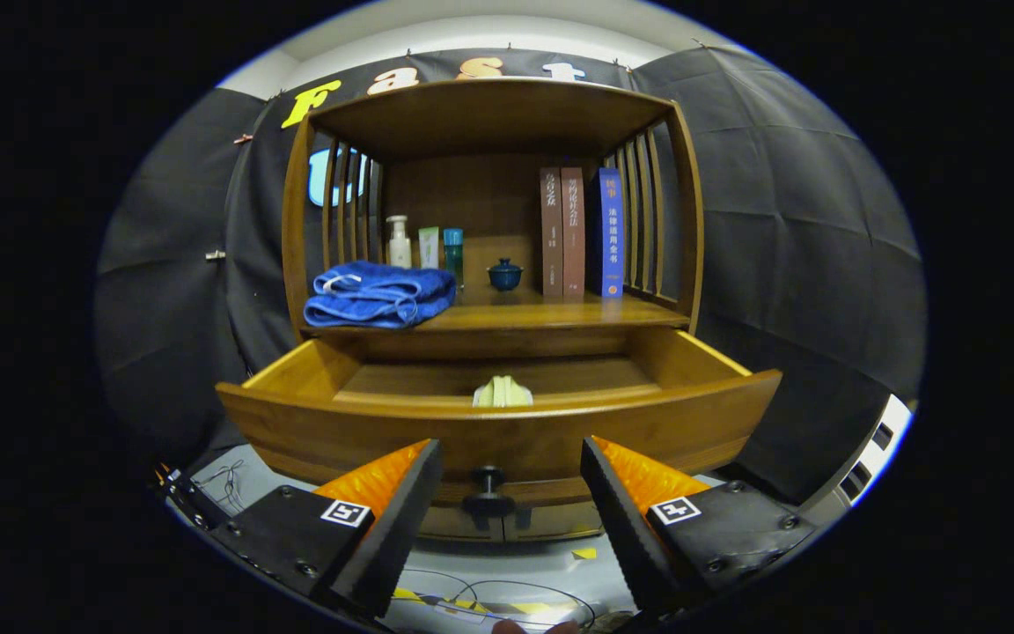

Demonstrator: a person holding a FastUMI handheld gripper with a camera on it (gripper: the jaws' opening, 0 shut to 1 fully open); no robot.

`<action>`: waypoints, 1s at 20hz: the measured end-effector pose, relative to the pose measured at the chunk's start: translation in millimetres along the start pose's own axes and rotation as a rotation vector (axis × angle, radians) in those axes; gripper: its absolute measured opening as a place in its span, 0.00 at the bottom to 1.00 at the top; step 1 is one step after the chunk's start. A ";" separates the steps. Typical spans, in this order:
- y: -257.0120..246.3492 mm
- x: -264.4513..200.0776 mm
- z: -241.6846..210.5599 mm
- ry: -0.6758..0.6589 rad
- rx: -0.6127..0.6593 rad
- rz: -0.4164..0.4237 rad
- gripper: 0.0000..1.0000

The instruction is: Pull open the drawer, take out the items inside it, and place them on the countertop above the cabinet.

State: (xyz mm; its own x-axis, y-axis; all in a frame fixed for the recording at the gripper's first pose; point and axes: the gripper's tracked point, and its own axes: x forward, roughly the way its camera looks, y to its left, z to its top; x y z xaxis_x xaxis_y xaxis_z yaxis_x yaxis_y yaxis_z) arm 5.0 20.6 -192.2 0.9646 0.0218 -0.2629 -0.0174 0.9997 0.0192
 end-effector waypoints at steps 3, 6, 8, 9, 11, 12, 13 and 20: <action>-4.9 -1.0 28.0 0.033 -0.019 0.004 1.00; -4.0 13.7 59.4 0.075 -0.029 0.001 1.00; -0.4 35.7 70.3 0.137 -0.031 -0.005 1.00; 1.6 49.8 71.8 0.180 -0.042 -0.010 1.00; 5.5 79.3 64.4 0.289 -0.087 -0.010 1.00; 7.7 94.3 59.3 0.348 -0.099 -0.007 1.00; 8.9 106.9 52.6 0.401 -0.098 -0.007 1.00; 20.0 172.3 -4.6 0.700 -0.070 0.015 1.00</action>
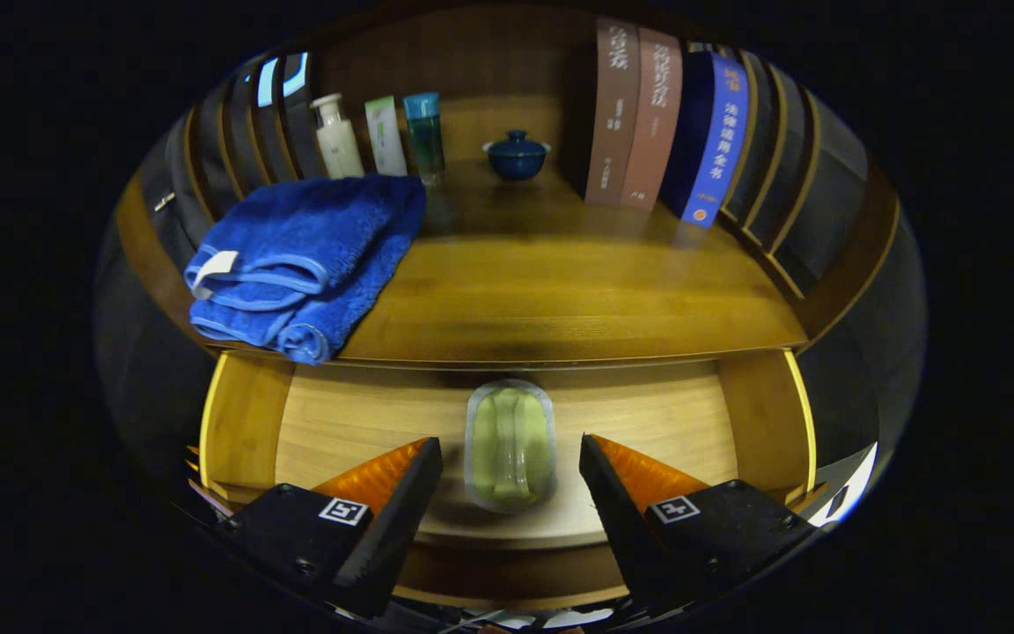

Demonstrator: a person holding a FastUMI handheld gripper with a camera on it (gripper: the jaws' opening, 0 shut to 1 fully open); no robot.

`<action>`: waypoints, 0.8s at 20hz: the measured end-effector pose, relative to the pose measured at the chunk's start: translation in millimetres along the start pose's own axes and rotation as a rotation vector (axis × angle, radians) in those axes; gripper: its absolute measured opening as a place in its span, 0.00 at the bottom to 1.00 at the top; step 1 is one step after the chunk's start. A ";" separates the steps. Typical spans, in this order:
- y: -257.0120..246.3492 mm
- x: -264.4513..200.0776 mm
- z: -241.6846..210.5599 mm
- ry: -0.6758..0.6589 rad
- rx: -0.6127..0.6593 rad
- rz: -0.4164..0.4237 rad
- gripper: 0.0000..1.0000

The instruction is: Pull open the drawer, take out the items inside it, and place them on the countertop above the cabinet.

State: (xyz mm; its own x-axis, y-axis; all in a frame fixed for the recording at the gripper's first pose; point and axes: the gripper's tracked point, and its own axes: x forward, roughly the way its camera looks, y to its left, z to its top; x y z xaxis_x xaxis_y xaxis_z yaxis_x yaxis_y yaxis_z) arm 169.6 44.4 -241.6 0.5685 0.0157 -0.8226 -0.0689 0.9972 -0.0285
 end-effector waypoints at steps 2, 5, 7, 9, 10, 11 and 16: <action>2.6 14.8 -8.3 0.059 -0.001 0.006 1.00; 3.9 33.2 -15.1 0.098 -0.015 0.002 0.95; 3.3 41.4 -16.7 0.118 -0.023 -0.003 0.84; 1.9 50.0 -19.9 0.133 -0.015 -0.007 0.74; 0.7 54.0 -23.0 0.146 -0.010 -0.011 0.69; 1.5 50.8 -15.2 0.116 -0.008 -0.015 0.64; -3.1 48.6 -14.0 0.091 -0.006 -0.011 0.20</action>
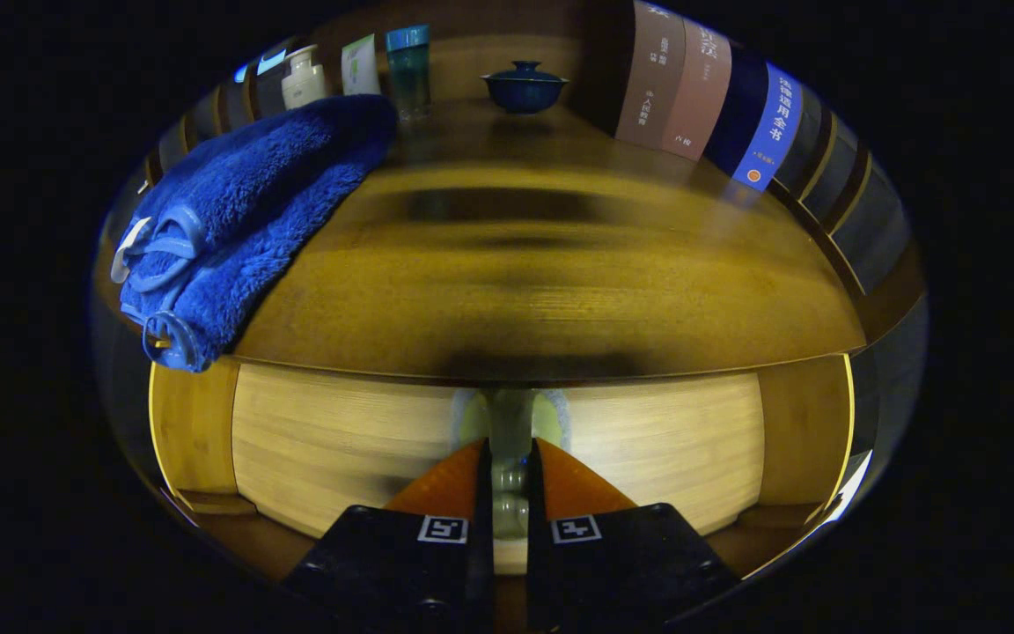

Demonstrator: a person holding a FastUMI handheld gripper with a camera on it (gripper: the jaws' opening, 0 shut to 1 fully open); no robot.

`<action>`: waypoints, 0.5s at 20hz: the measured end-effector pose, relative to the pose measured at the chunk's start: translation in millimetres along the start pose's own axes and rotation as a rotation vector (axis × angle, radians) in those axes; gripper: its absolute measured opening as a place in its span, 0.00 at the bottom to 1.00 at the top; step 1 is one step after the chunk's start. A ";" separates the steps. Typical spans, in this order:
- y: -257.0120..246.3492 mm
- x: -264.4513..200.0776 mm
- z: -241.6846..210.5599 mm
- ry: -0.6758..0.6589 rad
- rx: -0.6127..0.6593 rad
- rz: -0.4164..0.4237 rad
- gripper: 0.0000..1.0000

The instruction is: Pull open the drawer, take out the items inside it, and place them on the countertop above the cabinet.

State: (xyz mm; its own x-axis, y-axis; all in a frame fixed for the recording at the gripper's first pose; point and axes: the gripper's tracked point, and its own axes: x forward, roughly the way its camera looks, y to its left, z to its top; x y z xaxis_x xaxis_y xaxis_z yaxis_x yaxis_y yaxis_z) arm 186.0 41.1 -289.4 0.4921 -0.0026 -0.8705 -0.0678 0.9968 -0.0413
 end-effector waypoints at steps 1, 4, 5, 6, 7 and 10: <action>-1.2 -1.9 -3.2 0.004 0.003 0.003 0.19; -1.7 -17.0 -9.1 -0.005 0.009 0.011 0.20; -1.3 -25.3 -8.8 -0.020 0.013 0.014 0.19; 0.0 -34.5 -8.5 -0.033 0.012 0.018 0.19; 1.1 -44.4 -6.7 -0.051 0.011 0.021 0.19; 3.4 -75.0 -2.0 -0.095 0.008 0.028 0.19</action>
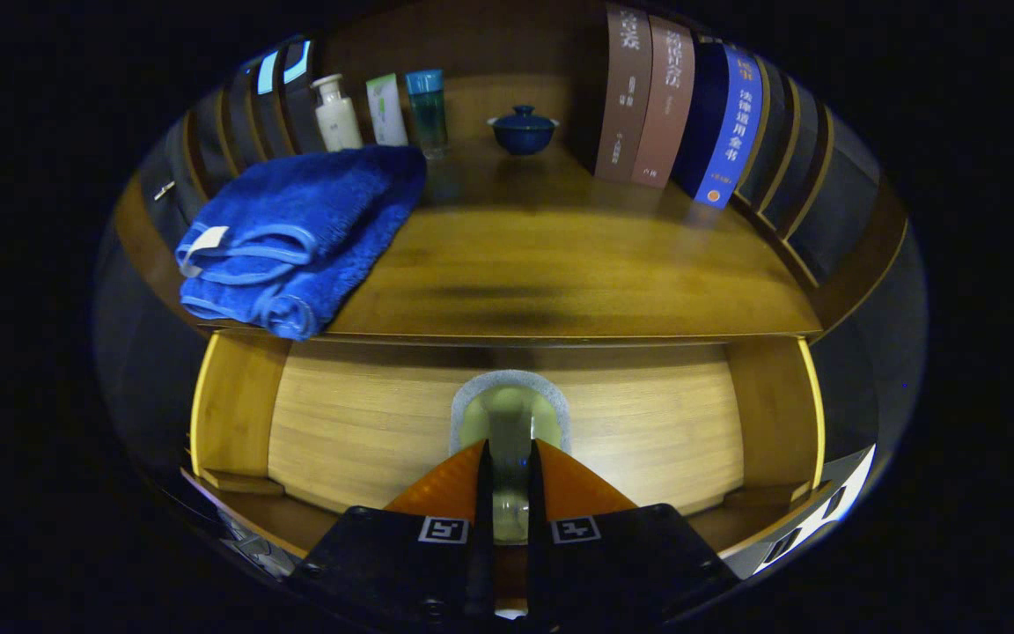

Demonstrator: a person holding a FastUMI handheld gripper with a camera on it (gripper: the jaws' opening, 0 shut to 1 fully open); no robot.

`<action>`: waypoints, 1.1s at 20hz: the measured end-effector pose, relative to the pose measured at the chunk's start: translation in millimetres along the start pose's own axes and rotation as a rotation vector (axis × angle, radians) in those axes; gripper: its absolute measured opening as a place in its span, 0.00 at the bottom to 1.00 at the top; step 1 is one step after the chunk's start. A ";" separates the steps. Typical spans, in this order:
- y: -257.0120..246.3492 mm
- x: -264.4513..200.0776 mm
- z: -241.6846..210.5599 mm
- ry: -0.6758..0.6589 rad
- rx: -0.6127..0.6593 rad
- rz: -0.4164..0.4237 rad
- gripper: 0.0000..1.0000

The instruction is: Pull open the drawer, take out the items inside it, and place them on the countertop above the cabinet.

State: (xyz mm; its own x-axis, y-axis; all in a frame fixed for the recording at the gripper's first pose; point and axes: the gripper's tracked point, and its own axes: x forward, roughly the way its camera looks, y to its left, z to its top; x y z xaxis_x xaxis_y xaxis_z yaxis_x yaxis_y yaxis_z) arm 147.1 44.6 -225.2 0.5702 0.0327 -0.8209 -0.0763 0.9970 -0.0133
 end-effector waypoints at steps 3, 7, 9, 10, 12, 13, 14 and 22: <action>3.5 -31.5 6.4 -0.039 0.001 0.015 0.19; 6.0 -69.3 35.2 -0.128 -0.009 0.021 0.19; 6.7 -77.5 58.0 -0.165 -0.007 0.019 0.19; 6.8 -77.1 72.6 -0.176 -0.007 0.019 0.19; 6.0 -68.9 97.7 -0.176 -0.017 0.012 0.19; 5.7 -61.7 108.6 -0.170 -0.021 0.014 0.19; 7.4 -52.8 118.0 -0.161 -0.023 0.017 0.19; 9.9 8.0 170.4 -0.100 -0.023 0.012 0.19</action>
State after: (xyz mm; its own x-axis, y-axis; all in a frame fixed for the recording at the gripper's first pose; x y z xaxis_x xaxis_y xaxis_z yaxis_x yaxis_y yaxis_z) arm 290.3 66.6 -134.6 0.6479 0.0529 -0.7599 -0.1015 0.9947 -0.0173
